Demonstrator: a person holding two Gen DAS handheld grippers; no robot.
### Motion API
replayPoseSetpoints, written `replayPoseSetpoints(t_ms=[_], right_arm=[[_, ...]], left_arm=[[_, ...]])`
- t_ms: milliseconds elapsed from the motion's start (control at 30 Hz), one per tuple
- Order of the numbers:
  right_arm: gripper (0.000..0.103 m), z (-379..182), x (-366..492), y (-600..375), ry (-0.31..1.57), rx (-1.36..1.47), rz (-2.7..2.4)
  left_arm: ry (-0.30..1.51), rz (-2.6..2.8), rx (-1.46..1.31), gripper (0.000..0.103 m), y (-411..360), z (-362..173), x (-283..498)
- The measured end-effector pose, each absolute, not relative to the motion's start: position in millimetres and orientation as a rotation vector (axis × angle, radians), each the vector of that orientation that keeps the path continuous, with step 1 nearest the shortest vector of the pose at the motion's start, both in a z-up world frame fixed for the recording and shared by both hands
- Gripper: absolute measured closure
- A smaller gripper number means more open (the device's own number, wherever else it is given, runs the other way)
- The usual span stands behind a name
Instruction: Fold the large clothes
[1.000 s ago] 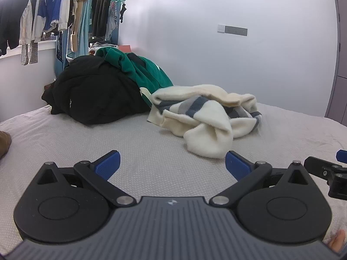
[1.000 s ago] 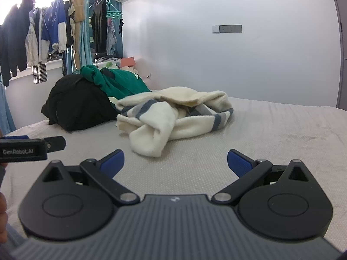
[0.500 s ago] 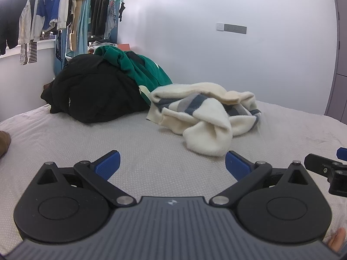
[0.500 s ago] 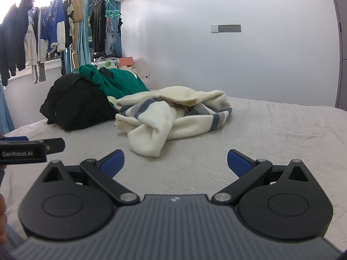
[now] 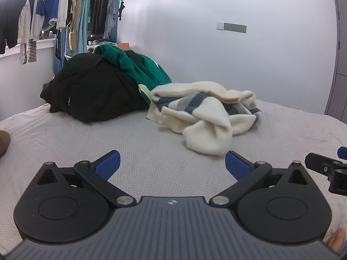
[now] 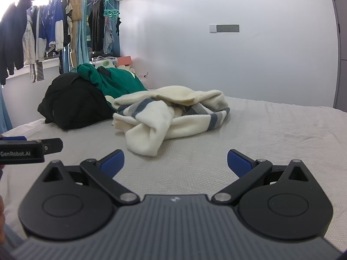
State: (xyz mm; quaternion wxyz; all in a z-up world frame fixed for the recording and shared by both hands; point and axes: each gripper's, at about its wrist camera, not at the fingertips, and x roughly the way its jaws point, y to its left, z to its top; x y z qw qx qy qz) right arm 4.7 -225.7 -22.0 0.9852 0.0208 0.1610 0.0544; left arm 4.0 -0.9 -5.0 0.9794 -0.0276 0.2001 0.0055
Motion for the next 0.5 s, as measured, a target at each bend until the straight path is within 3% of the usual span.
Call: replayPoseSetpoints(t_ms=[500], right_arm=[[0.000, -22.9, 5.3, -226.1, 0.326, 0.043, 0.109]], left_arm=[[0.407, 0.007, -0.056, 0.000, -0.1, -6.6, 5.3]])
